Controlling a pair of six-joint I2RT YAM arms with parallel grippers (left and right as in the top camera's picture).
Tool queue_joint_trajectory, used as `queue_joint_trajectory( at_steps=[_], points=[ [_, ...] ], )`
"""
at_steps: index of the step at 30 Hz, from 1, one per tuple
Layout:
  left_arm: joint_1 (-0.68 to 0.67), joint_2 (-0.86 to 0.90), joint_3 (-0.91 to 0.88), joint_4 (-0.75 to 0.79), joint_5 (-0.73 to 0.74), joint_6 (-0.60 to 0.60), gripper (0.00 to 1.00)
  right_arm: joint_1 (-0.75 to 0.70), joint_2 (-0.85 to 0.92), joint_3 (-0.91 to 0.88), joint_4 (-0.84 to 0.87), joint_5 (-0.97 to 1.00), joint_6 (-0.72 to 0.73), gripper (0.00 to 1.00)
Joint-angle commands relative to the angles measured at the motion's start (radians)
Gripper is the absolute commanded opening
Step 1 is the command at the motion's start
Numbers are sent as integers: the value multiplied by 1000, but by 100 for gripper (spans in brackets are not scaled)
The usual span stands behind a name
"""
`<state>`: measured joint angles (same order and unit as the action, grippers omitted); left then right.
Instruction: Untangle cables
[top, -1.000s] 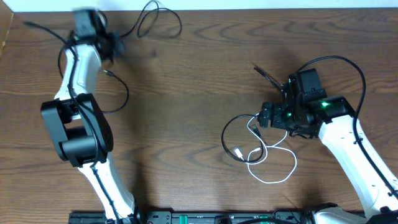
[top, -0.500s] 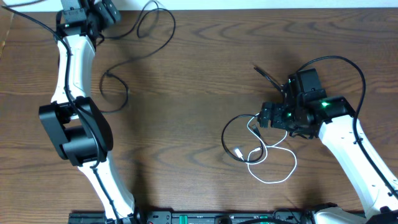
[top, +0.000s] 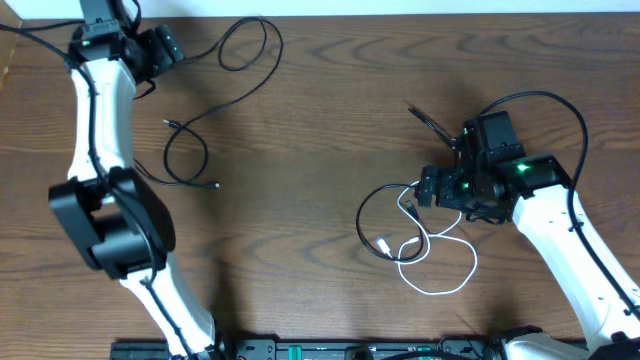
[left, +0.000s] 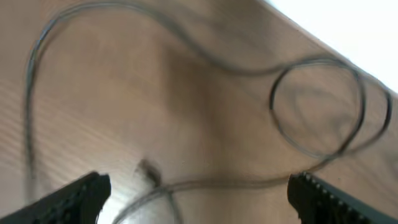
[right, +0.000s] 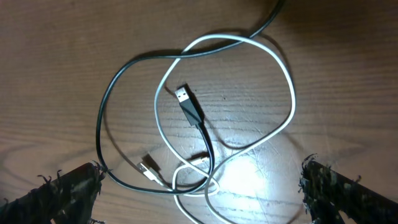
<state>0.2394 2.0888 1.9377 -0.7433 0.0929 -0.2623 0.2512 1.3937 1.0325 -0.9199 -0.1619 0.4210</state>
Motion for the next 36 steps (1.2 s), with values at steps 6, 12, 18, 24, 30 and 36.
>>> queue_joint_trajectory(
  at_steps=[6,12,18,24,30,36],
  points=[
    [89,-33,-50,-219,-285,-302,96,5,-6,-1,-8,2,8,99],
    [194,-32,-178,-269,-122,-352,96,5,-6,-2,7,3,7,99],
    [210,-32,-340,-219,49,-145,96,5,-6,-2,19,2,7,99],
    [177,-31,-419,-166,80,-83,96,5,-6,-2,20,5,-18,99],
    [167,-30,-494,-109,79,-105,96,5,-6,-2,19,5,-18,99],
    [167,-30,-546,-103,44,-117,94,5,-6,-2,20,6,-19,99]
  ],
)
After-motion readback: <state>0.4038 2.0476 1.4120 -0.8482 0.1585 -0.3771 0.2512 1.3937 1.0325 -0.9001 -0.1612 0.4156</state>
